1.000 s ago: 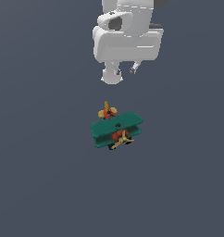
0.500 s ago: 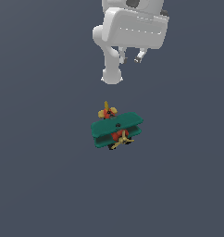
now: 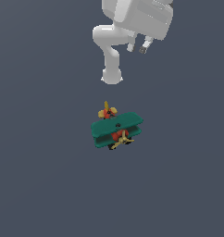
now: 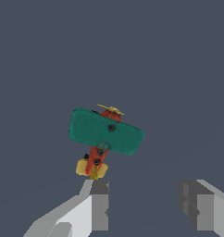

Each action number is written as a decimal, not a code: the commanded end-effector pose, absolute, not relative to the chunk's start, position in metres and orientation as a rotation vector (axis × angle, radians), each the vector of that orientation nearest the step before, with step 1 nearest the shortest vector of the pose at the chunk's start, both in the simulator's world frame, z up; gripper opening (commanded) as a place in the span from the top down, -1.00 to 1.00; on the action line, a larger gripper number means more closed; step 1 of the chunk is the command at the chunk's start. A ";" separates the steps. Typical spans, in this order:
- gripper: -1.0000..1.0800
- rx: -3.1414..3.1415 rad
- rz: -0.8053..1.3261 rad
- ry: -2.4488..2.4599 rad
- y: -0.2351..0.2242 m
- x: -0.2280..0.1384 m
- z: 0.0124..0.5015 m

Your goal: Pick up the object and move it to a goal position.

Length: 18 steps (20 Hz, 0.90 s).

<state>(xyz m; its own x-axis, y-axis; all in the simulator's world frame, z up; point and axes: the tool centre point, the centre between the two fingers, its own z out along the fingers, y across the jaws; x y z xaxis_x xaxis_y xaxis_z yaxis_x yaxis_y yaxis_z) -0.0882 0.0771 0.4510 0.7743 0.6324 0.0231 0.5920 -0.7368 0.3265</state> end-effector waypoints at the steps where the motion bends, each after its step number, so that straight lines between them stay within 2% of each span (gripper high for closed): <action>1: -0.23 2.616 0.184 0.994 0.082 -0.091 0.457; 18: -0.23 2.252 0.072 1.263 0.116 -0.105 0.483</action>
<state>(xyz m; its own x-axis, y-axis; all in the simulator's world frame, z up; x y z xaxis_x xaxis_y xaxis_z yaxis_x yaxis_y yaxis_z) -0.1041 0.1126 0.4819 0.5748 0.7959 -0.1902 0.7618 -0.4357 0.4794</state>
